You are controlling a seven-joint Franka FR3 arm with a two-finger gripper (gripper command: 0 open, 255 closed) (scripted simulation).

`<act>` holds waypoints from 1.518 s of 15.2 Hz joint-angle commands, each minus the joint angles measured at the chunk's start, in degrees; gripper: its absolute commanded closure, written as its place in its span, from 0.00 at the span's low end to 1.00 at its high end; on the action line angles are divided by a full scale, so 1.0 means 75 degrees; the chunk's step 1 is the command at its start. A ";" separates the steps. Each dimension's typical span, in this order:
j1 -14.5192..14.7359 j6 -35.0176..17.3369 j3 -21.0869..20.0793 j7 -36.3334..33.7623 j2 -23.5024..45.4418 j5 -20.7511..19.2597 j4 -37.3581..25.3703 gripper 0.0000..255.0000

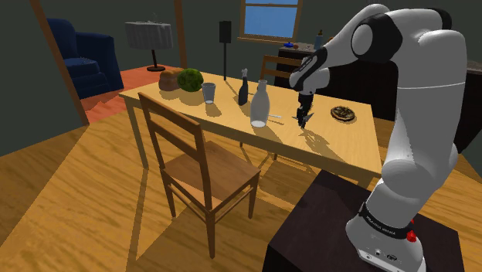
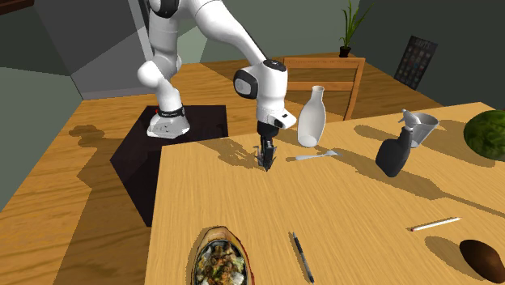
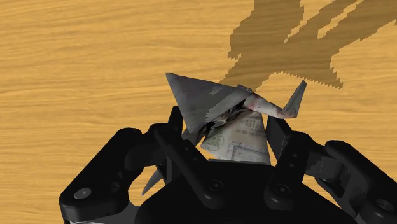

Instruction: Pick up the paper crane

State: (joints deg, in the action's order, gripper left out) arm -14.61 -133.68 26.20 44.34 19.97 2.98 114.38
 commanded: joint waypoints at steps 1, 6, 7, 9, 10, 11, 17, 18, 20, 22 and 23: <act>-0.0005 -0.0008 0.0002 0.0002 0.0012 0.0001 0.0012 1.00; -0.0003 -0.0007 0.0001 0.0000 0.0010 0.0000 0.0012 1.00; -0.0001 0.0000 -0.0001 -0.0004 0.0017 0.0003 0.0000 1.00; 0.0029 0.0171 0.0034 -0.0034 -0.0114 -0.0065 -0.0050 1.00; 0.0043 0.0257 0.0050 -0.0048 -0.0178 -0.0098 -0.0078 1.00; 0.0056 0.0343 0.0066 -0.0063 -0.0240 -0.0131 -0.0107 1.00; 0.0127 0.0873 0.0143 -0.0137 -0.0589 -0.0311 -0.0318 1.00; 0.0137 0.0963 0.0153 -0.0148 -0.0643 -0.0338 -0.0359 1.00; 0.0156 0.1145 0.0171 -0.0168 -0.0746 -0.0390 -0.0447 1.00; 0.0173 0.1327 0.0188 -0.0185 -0.0844 -0.0439 -0.0541 1.00; 0.0174 0.1341 0.0189 -0.0187 -0.0852 -0.0443 -0.0547 1.00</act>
State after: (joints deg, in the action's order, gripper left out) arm -13.37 -124.07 27.58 43.01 13.84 -0.20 110.45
